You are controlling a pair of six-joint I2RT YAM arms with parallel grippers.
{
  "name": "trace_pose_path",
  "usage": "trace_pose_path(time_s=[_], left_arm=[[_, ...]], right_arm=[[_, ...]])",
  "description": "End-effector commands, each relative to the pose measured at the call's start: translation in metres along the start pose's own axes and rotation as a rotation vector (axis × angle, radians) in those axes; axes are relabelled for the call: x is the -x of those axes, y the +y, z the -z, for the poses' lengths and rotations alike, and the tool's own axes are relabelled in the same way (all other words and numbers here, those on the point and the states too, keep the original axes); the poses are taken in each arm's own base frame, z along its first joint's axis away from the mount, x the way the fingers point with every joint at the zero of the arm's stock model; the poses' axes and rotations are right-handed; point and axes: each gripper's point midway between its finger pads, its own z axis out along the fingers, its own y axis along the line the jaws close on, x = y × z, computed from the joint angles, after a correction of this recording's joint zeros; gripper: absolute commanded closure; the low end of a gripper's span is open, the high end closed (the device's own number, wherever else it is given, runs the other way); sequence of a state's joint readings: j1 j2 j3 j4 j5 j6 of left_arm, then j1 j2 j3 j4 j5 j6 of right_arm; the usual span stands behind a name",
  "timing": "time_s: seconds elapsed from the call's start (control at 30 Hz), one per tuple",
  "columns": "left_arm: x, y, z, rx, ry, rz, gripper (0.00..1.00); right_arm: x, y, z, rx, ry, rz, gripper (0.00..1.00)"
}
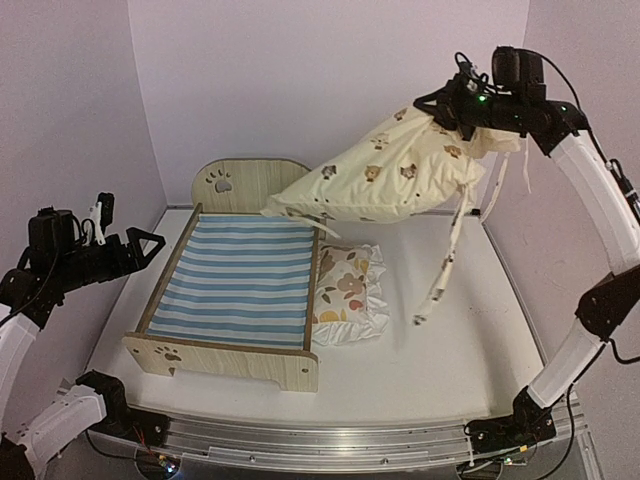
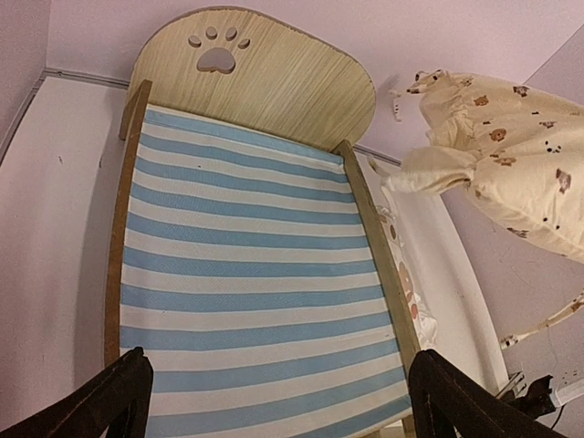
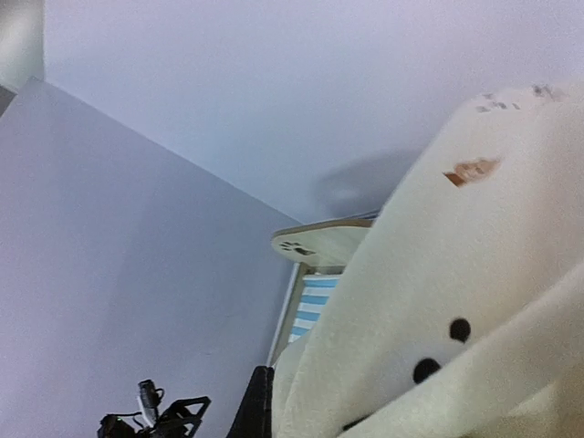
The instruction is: Set up the pet bed
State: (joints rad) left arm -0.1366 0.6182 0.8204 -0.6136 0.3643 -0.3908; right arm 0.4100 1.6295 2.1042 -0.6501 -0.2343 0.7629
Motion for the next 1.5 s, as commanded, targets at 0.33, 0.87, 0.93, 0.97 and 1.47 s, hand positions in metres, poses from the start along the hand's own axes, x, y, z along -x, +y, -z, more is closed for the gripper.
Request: trace_pose_path(time_s=[0.33, 0.87, 0.93, 0.97, 1.47], left_arm=[[0.028, -0.049, -0.01, -0.27, -0.015, 0.044, 0.01], [-0.027, -0.047, -0.085, -0.285, 0.23, 0.106, 0.01], [-0.036, -0.057, -0.097, -0.288, 0.261, 0.086, 0.0], [-0.043, -0.063, -0.104, -0.3, 0.288, 0.084, 0.0], [-0.093, -0.133, -0.17, -0.312, 0.472, -0.023, 0.02]], right_arm=[[-0.119, 0.11, -0.028, 0.319, 0.209, 0.128, 1.0], [-0.26, -0.195, 0.024, -0.511, 0.374, 0.437, 0.02], [-0.258, -0.209, 0.037, -0.546, 0.353, 0.449, 0.02], [-0.26, -0.218, 0.042, -0.563, 0.353, 0.447, 0.02], [-0.27, -0.263, 0.032, -0.177, 0.271, -0.053, 0.02]])
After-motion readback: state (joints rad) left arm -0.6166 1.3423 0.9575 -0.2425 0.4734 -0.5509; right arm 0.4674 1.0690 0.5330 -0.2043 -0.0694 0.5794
